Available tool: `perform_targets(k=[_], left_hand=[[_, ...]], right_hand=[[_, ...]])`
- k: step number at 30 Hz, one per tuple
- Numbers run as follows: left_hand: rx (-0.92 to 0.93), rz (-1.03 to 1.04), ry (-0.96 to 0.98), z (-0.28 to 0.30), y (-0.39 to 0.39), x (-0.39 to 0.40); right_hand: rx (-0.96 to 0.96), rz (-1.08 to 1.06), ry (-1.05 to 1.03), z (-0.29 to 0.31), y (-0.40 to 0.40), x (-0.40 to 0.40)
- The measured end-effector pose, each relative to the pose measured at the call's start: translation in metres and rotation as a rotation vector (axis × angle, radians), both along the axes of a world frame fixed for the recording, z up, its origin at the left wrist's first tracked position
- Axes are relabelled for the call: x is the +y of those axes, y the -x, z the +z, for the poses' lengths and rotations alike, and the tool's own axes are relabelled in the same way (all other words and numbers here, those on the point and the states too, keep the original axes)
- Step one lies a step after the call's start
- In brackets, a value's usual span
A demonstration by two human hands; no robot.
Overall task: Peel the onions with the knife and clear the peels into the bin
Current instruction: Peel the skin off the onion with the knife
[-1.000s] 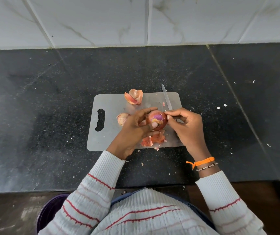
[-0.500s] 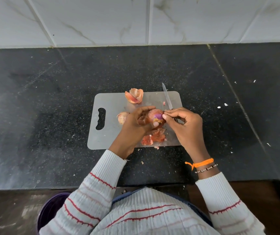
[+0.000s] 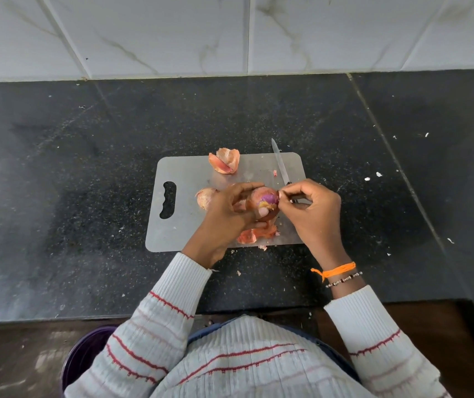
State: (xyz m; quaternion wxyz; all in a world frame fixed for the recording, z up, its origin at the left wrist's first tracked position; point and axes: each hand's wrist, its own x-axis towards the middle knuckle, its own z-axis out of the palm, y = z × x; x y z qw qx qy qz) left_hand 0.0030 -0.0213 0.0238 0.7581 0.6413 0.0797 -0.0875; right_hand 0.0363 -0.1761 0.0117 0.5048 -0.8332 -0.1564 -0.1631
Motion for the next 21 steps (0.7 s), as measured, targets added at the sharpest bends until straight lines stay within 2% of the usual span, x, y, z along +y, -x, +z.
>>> perform_targets(k=[5,12,16,21], left_hand=[[0.006,0.034,0.092,0.004,-0.001,0.003],[0.014,0.089,0.071,0.003,0.0,-0.001],[0.0,0.091,0.072,0.002,0.003,-0.003],[0.001,0.037,0.156,0.003,0.004,-0.002]], right_hand=[[0.182,0.018,-0.151,0.003,0.005,0.002],[0.03,0.032,-0.054,0.006,0.007,0.005],[0.027,0.046,0.007,0.007,0.008,0.007],[0.02,-0.049,0.03,0.003,0.002,-0.003]])
